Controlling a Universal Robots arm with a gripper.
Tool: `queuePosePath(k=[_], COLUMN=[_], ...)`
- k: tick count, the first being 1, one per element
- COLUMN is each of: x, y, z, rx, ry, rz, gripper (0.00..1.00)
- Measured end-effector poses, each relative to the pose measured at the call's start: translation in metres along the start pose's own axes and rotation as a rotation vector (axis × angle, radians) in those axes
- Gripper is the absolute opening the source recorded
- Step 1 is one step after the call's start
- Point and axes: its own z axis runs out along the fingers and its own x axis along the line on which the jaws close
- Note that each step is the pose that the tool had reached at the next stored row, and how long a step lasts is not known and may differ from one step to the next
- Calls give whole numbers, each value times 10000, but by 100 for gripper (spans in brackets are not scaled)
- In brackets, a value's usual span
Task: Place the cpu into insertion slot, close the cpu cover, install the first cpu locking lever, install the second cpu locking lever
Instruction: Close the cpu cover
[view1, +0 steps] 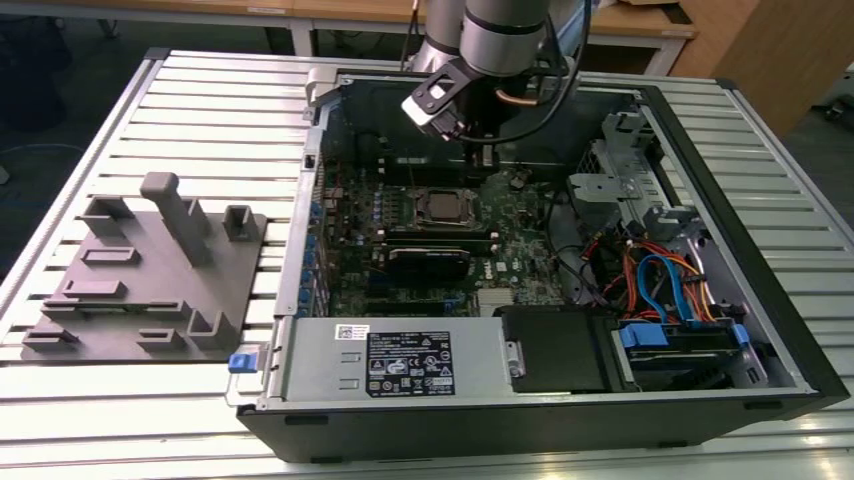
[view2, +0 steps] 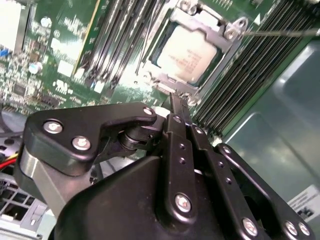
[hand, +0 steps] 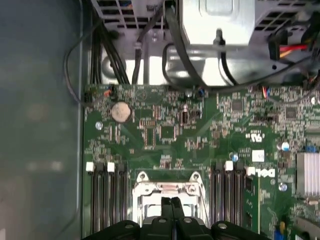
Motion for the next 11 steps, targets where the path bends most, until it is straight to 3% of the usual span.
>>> queuePosePath(k=[7,11], x=[-7,-17], y=[-194,-238], z=[82,126], rx=[1,40], ry=[0,0], rz=[-1,-2], gripper=[10,10])
